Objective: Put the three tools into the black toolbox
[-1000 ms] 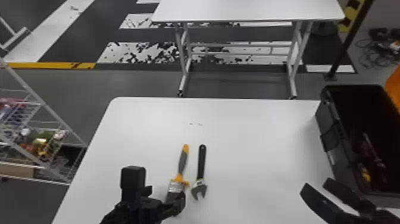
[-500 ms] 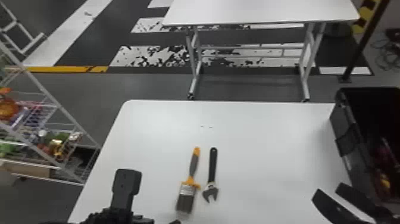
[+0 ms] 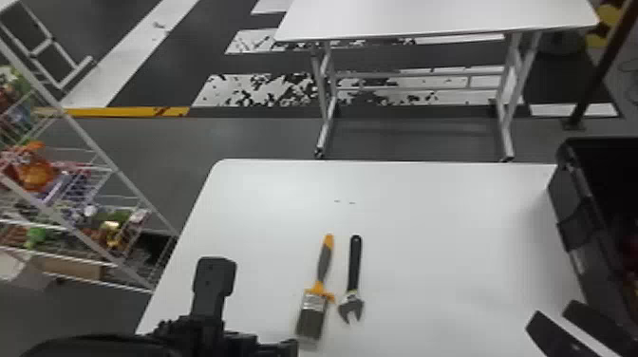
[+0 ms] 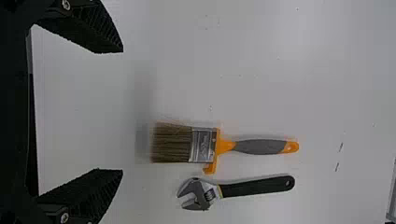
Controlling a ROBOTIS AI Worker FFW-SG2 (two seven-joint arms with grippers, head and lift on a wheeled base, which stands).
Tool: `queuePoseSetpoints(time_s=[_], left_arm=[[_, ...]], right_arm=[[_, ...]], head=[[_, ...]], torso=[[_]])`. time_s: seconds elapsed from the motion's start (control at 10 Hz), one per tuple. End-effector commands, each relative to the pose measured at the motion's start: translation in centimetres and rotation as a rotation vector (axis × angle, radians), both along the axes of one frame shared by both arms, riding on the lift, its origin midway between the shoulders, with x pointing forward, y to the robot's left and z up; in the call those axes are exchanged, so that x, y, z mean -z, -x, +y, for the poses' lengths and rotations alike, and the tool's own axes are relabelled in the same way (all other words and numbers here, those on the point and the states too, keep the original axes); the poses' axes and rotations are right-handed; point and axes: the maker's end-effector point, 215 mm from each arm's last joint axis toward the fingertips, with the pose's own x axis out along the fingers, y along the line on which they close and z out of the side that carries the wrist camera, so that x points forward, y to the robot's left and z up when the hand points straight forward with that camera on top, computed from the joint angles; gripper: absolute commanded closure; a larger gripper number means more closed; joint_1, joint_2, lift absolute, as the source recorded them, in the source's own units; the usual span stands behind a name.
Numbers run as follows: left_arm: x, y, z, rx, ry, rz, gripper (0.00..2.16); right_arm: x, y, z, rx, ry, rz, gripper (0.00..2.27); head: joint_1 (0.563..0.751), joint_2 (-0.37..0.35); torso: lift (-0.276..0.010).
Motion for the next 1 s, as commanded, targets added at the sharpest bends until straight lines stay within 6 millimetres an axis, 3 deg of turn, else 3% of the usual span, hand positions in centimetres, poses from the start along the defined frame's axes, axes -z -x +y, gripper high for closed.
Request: queuePoseSetpoints(time_s=[0.0,0.3,0.6,0.9], left_arm=[[0.2,-2.0,0.3,-0.009,-0.001,-0.011,0.08],[0.4,-5.2,-1.2,-0.006,0.032,-0.028,0.09],[2.9,-5.0,-3.8,-0.001,0.069,0.033,0.09],[4.5,-5.6,-3.6,-0.003,0.049,0.073,0.09]], right_arm=[[-0.1,0.1,0.1,-0.002,-0.006,-0.003,0.08],[-0.4,0.1,0.5,-0.006,-0.008,-0.013,0.08],[-0.2,-0.4,0.4,-0.002,0.03,-0.028,0.08],[-0.2,-0.5,0.0,0.002,0.037,-0.029,0.08]], head=[[0.695,0.235],[0.695,0.229],[0.695,0.175],[0.695,0.139]], torso=[[-0.051],[-0.051],[-0.051],[-0.051]])
